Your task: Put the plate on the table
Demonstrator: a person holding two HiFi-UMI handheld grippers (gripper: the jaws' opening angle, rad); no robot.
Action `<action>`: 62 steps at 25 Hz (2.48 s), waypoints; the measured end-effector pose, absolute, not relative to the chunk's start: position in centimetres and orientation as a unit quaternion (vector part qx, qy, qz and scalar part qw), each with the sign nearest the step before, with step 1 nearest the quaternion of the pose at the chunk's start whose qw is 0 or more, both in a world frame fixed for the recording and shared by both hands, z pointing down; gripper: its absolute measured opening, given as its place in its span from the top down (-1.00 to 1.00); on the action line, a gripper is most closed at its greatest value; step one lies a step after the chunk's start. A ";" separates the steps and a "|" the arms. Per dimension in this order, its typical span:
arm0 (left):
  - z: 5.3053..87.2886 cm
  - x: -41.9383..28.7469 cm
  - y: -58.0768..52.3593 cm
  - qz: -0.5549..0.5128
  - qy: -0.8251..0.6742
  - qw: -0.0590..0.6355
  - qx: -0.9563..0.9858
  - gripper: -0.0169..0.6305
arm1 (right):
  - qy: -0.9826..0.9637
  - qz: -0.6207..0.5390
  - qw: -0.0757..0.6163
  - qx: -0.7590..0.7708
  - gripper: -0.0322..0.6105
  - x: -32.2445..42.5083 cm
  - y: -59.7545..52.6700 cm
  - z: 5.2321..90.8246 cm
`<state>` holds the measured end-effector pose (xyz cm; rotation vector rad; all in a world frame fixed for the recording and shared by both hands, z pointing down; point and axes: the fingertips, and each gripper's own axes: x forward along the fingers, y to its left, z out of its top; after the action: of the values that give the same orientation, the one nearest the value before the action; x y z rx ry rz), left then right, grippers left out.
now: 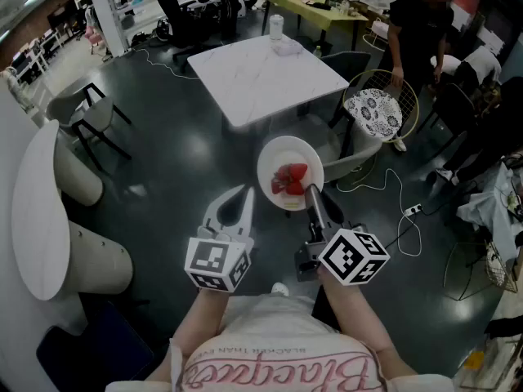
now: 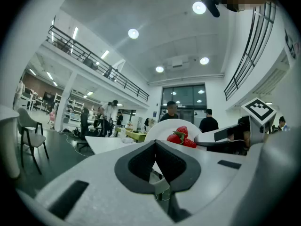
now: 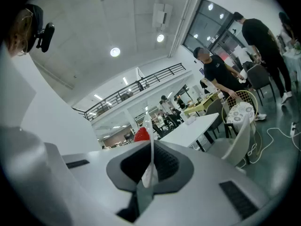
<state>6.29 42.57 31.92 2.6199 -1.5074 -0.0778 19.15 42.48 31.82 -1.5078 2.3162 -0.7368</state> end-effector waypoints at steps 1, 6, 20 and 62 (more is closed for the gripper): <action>31.9 6.7 42.4 -0.026 -0.499 0.059 0.864 0.93 | 0.802 -0.255 0.141 -0.521 0.87 19.6 42.3 31.8; 32.1 8.4 41.6 -0.029 -0.507 0.058 0.859 0.93 | 0.806 -0.255 0.142 -0.515 0.88 21.6 41.5 32.1; 32.1 11.1 38.8 -0.027 -0.538 0.054 0.841 0.93 | 0.824 -0.265 0.144 -0.480 0.87 24.9 37.9 32.4; 34.6 -4.9 -0.1 -0.017 -0.500 0.081 0.862 0.93 | 0.793 -0.295 0.140 -0.514 0.87 8.9 -0.2 35.6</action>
<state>-4.90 -0.13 34.61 2.5775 -1.4954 -0.0507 8.92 -0.17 35.65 -1.4852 2.2914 -0.8513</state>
